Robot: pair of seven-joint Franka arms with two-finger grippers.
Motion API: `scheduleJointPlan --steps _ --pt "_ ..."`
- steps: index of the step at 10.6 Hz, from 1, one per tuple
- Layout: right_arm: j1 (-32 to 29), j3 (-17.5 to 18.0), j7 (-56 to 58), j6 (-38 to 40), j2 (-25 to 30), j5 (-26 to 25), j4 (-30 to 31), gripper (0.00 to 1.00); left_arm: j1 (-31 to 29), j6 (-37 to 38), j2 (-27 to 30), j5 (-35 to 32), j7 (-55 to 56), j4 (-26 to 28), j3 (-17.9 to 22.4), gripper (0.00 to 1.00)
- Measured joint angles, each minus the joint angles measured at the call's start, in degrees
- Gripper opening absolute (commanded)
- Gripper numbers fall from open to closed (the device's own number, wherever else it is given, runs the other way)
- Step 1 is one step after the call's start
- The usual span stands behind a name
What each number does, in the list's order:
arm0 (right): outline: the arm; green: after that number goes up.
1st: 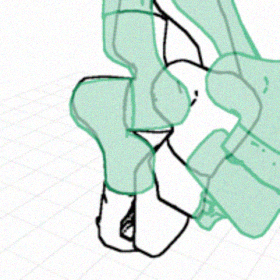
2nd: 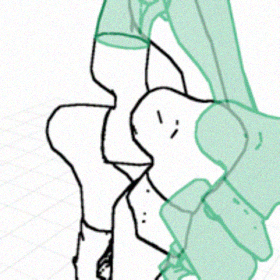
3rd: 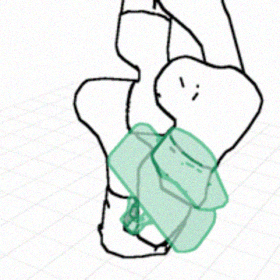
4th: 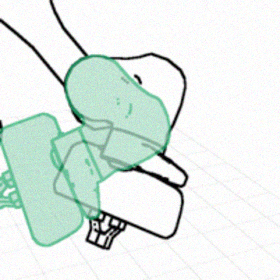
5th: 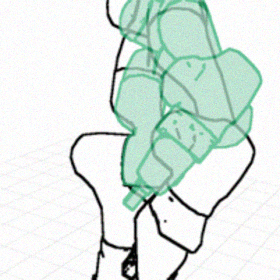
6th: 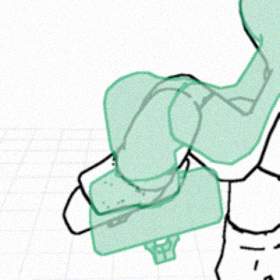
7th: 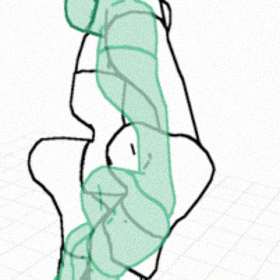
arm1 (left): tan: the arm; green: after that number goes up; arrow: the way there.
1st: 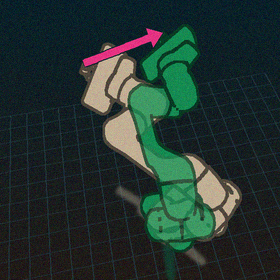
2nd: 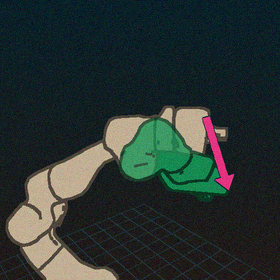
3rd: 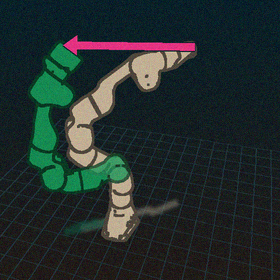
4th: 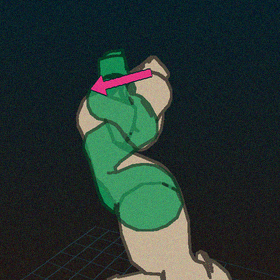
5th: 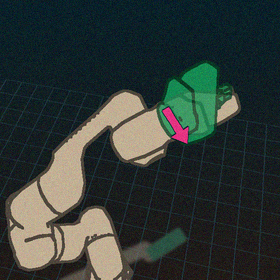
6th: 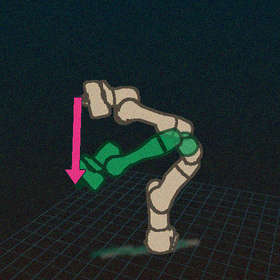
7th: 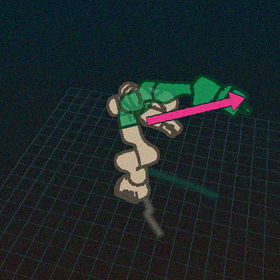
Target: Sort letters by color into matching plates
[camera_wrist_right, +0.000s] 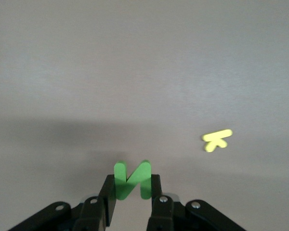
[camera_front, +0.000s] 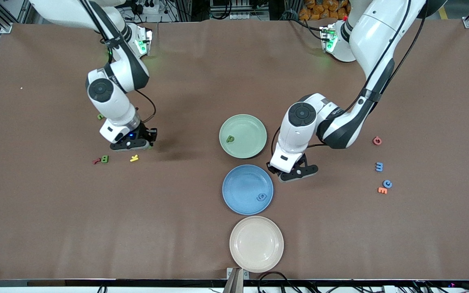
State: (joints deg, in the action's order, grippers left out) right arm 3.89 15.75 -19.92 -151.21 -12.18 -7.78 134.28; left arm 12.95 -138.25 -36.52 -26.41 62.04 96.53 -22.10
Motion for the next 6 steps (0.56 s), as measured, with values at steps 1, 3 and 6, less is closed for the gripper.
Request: scheduleJointPlan --steps 1,3,6 --pt "1.4 0.78 -3.03 1.12 0.0 0.0 -1.03 0.0 0.14 -0.12 -0.39 0.0 -0.9 -0.22 0.0 0.0" --pt "2.64 3.89 -9.94 4.38 0.0 0.0 -3.81 0.0 0.52 -1.09 -1.7 0.47 -1.01 -2.4 -0.01 0.0" --pt "5.44 7.36 -20.21 7.76 -0.9 0.02 -8.57 0.0 2.2 -6.23 -4.68 1.13 0.49 -5.31 0.0 0.6"
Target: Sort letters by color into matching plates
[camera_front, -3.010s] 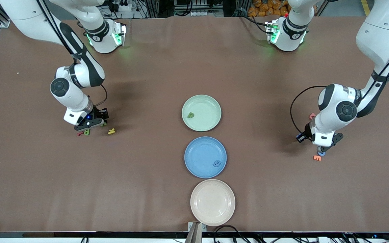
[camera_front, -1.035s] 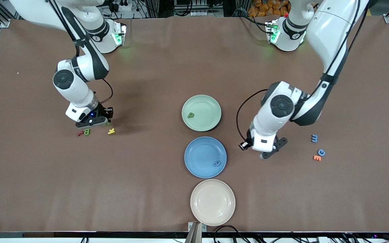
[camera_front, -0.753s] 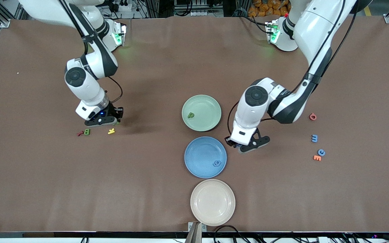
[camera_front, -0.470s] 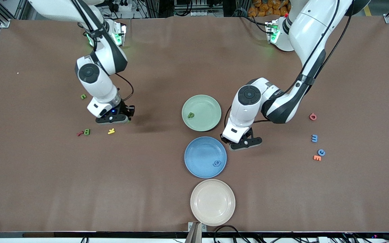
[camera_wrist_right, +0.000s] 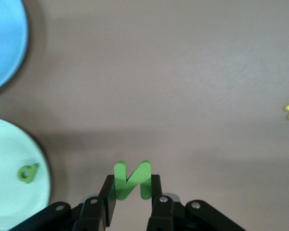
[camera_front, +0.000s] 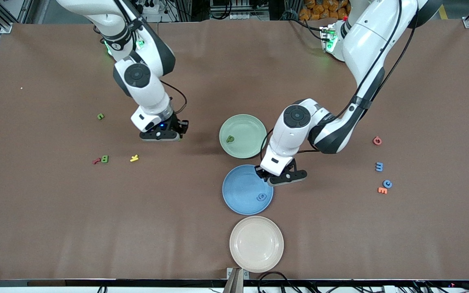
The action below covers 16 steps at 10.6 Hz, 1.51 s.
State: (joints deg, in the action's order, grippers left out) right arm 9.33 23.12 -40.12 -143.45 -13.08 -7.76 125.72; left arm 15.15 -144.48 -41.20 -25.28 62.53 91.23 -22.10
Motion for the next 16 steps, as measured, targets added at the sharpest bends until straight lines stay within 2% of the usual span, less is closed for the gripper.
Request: scheduleJointPlan --steps 1,2,7,9,12,16 --pt "0.99 0.6 -2.65 0.06 -0.9 0.01 -1.09 0.0 0.4 -0.46 -0.56 0.02 0.49 -0.37 0.0 0.95" --pt "1.93 1.02 -5.0 0.06 -2.11 0.01 -2.23 0.0 0.49 -0.64 -0.9 0.04 0.74 -0.84 0.0 1.0" --pt "6.96 1.47 -15.66 -0.51 -9.83 -0.02 -10.32 0.0 -0.37 -0.38 -0.96 0.46 0.8 -2.2 0.67 1.0" --pt "9.05 1.51 -19.31 -0.68 -12.57 -0.21 -14.33 0.0 -2.01 3.59 -0.73 0.46 -0.21 -2.63 1.01 1.0" --pt "11.69 1.53 -25.87 -0.68 -17.05 -4.22 -18.96 0.0 -7.22 10.12 0.87 0.46 -8.24 -3.03 1.08 1.0" --pt "14.25 1.56 -32.09 -0.71 -21.5 -8.53 -21.31 0.0 -15.03 14.32 2.89 0.47 -20.5 -1.57 0.02 1.0"
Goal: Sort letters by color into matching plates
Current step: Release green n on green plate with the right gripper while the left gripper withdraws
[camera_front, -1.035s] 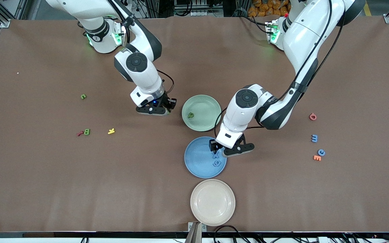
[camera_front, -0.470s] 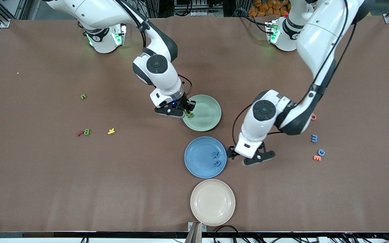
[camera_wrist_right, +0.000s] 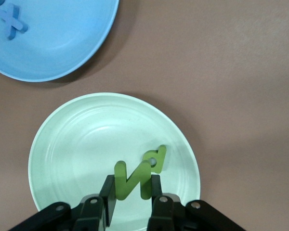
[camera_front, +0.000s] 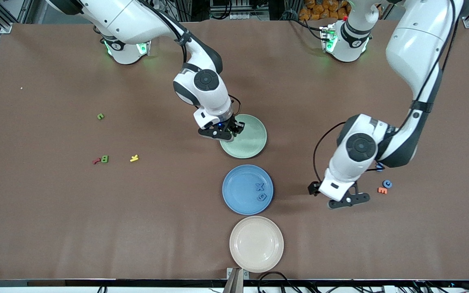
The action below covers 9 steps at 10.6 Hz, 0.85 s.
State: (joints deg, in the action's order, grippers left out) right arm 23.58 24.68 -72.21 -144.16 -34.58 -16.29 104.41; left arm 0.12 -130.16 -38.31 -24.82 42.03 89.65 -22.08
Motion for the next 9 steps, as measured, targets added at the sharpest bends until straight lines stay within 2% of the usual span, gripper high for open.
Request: scheduleJointPlan --steps 3,5,6,7,8,9 --pt "0.36 -0.02 -4.31 0.0 -2.22 -4.83 -1.18 0.0 -11.92 0.12 1.04 0.0 -11.15 4.0 -5.8 1.0" --pt "0.4 -0.04 -5.15 0.0 -2.98 -6.07 -1.37 0.0 -20.88 0.19 1.88 0.0 -20.13 7.21 -9.76 1.0" --pt "0.4 -0.06 -5.18 0.0 -3.26 -6.2 -1.47 0.25 -24.23 0.19 2.23 0.0 -23.92 8.72 -10.62 1.0" --pt "0.4 -0.07 -5.18 0.0 -3.38 -6.23 -1.53 0.43 -26.41 0.19 2.25 0.0 -26.14 9.6 -10.8 1.0" --pt "0.4 -0.08 -5.25 0.0 -3.42 -6.23 -1.6 0.67 -28.02 0.19 2.25 0.0 -27.91 10.23 -10.8 1.0" --pt "0.38 -0.1 -5.5 0.01 -3.44 -6.23 -1.68 1.0 -29.08 0.64 2.22 0.0 -29.47 10.69 -10.79 1.0"
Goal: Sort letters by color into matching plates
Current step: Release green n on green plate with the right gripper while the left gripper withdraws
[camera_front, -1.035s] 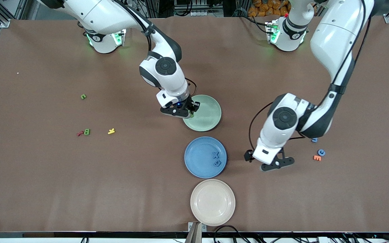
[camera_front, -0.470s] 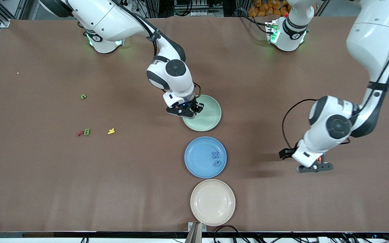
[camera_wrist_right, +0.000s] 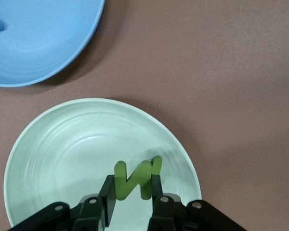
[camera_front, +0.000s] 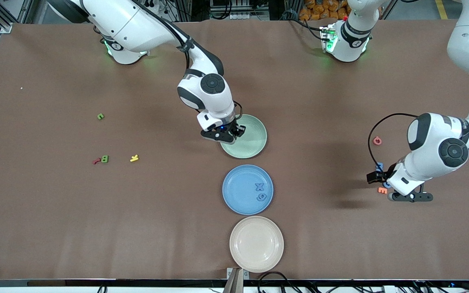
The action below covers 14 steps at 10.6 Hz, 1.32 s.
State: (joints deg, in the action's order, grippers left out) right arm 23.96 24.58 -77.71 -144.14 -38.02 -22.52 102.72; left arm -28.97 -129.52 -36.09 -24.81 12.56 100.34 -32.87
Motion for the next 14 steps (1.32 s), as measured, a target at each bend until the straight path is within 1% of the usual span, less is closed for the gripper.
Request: scheduleJointPlan --steps 2,4,7,9,11,14 --pt "-0.11 -0.06 -0.3 0.04 -0.01 0.0 -0.11 1.0 -1.54 3.2 -0.18 0.0 -0.89 0.57 0.13 1.0" --pt "-0.28 -0.09 -0.32 0.1 -0.01 0.0 -0.25 1.0 -3.47 4.16 -0.74 0.0 -3.51 0.78 0.48 1.0" --pt "-0.78 0.07 -0.32 0.89 0.68 0.0 -0.9 1.0 -4.17 4.12 -2.33 -0.24 -5.77 0.56 3.36 1.0" --pt "-3.41 1.69 -0.29 3.3 2.05 0.0 -0.74 1.0 -4.03 4.04 -4.15 -1.06 -5.86 -0.51 4.33 1.0" --pt "-6.86 3.19 -0.23 4.07 3.93 0.0 1.06 1.0 -3.98 2.99 -6.35 -2.72 -5.87 -1.71 5.24 1.0" --pt "-9.9 3.4 -0.22 4.09 6.56 0.0 4.43 1.0 -2.76 -0.69 -9.63 -2.98 -5.87 -4.3 6.09 1.0"
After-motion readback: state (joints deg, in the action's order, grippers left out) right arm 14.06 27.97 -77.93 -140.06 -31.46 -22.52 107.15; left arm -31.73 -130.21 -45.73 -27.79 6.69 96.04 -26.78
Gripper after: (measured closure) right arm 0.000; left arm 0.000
